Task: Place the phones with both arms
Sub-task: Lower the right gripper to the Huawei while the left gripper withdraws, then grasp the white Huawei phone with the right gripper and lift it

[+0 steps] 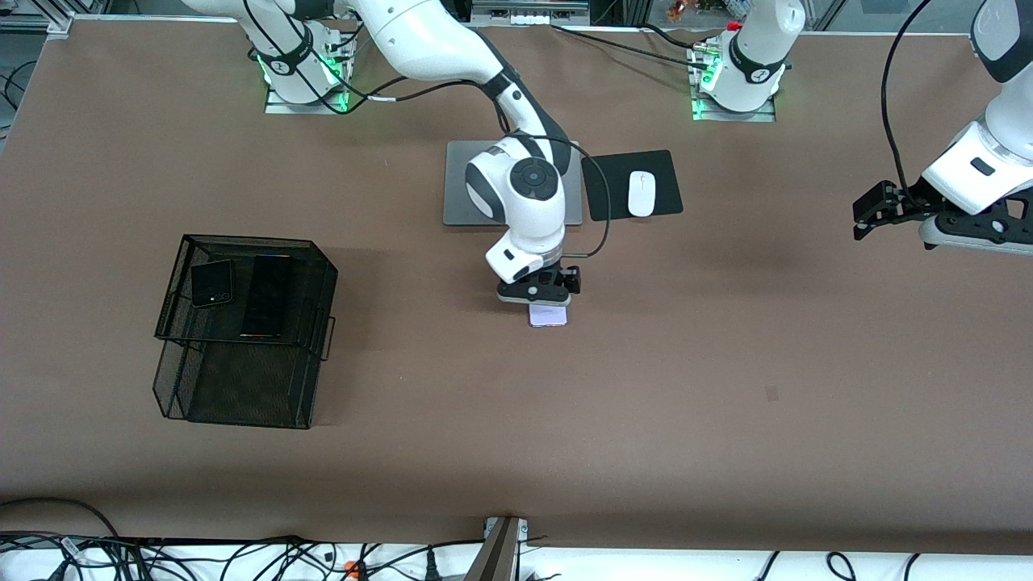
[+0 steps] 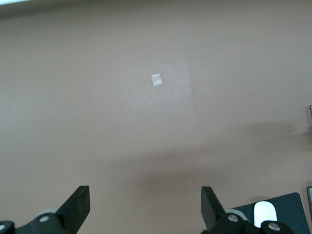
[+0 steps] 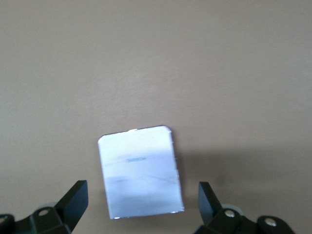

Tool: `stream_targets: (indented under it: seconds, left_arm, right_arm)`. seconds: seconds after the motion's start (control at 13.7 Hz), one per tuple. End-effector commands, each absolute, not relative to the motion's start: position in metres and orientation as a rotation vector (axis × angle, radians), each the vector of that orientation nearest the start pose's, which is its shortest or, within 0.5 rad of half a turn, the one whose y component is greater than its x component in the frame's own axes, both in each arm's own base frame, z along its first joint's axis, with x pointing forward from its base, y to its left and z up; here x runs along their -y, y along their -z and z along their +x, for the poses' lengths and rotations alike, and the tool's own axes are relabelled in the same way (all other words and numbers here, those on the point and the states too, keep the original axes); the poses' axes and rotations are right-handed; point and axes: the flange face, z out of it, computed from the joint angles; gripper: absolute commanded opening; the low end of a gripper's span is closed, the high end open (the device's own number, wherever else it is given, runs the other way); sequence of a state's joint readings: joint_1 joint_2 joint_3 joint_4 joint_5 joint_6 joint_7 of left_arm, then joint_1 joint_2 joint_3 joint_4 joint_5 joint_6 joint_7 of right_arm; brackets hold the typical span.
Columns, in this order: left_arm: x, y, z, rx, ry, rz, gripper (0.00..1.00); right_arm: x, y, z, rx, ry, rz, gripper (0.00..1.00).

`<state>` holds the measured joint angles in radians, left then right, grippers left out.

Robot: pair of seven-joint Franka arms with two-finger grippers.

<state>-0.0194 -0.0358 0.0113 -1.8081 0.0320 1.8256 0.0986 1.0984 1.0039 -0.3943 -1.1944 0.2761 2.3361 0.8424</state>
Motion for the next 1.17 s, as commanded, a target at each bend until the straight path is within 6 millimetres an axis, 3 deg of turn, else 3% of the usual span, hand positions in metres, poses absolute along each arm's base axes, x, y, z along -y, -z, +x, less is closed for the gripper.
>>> stream_targets:
  seconds: [0.0, 0.37, 0.88, 1.1]
  left_arm:
    - [-0.001, -0.572, 0.557, -0.001, -0.011, -3.105, 1.0]
    - [0.001, -0.575, 0.553, -0.004, -0.049, -3.103, 1.0]
    - [0.019, -0.591, 0.559, -0.082, 0.011, -3.099, 1.0]
    - [0.01, -0.591, 0.559, -0.115, 0.009, -3.101, 1.0]
  right_arm:
    - [-0.59, -0.198, 0.519, -0.154, 0.349, -3.015, 1.0]
    - [-0.59, -0.188, 0.517, -0.139, 0.358, -3.026, 1.0]
    - [-0.585, -0.181, 0.521, -0.101, 0.401, -3.061, 1.0]
    - [-0.588, -0.167, 0.518, -0.085, 0.433, -3.04, 1.0]
